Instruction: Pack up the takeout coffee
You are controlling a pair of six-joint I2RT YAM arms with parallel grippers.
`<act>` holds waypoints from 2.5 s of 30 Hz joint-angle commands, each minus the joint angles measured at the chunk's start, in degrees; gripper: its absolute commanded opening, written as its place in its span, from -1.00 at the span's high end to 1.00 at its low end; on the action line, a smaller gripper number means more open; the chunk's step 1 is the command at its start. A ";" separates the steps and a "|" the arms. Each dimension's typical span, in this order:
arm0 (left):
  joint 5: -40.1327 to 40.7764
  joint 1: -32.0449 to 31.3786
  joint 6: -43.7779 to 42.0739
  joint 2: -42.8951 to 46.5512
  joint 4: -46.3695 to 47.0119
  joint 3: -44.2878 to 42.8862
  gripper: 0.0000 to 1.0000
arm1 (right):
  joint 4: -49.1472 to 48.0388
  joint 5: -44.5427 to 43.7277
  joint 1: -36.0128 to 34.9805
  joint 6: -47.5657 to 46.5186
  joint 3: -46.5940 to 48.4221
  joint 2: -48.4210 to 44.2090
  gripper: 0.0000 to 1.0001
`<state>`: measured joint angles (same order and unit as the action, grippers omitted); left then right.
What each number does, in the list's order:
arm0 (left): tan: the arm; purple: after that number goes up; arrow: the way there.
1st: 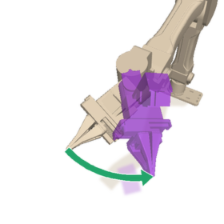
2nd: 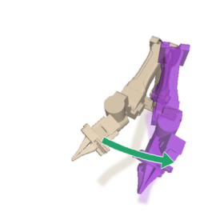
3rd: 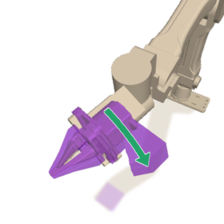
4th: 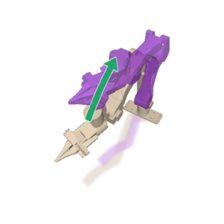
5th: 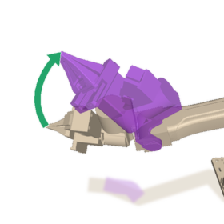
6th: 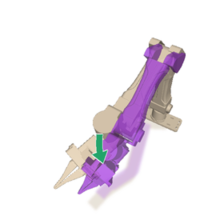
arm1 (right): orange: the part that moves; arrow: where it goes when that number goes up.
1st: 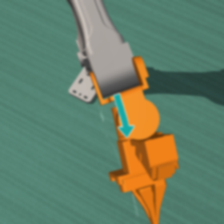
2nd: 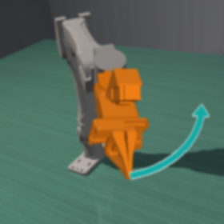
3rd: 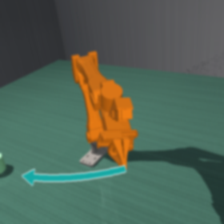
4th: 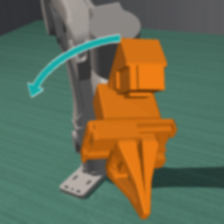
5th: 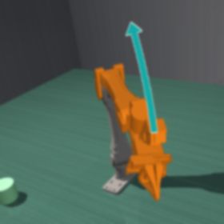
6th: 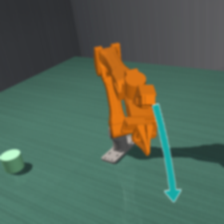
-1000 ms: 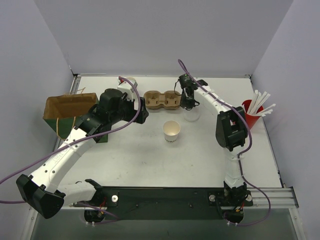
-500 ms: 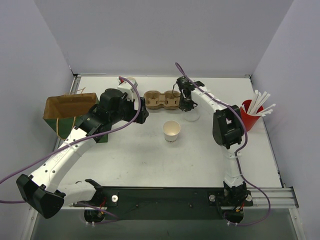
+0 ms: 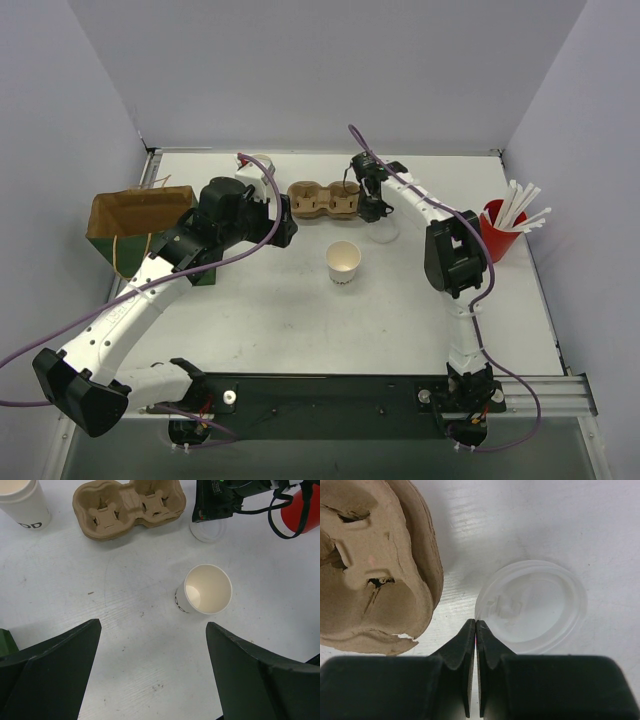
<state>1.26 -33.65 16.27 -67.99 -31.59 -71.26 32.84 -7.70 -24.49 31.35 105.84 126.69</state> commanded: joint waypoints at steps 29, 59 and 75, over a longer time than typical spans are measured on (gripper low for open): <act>-21.39 8.43 21.43 -1.01 25.26 11.67 -0.95 | 5.31 16.57 0.67 1.78 -3.88 -29.90 1.00; -40.81 8.42 37.08 0.84 49.17 18.36 -0.95 | -45.84 59.99 3.22 34.81 -38.69 -51.90 1.00; -43.35 8.69 32.69 1.01 43.90 13.88 -0.95 | -69.22 65.89 1.82 48.27 -43.53 -48.30 1.00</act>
<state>-40.01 -25.39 50.68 -68.88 11.99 -53.56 -27.40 55.24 -21.93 76.82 62.59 77.65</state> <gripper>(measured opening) 0.972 0.001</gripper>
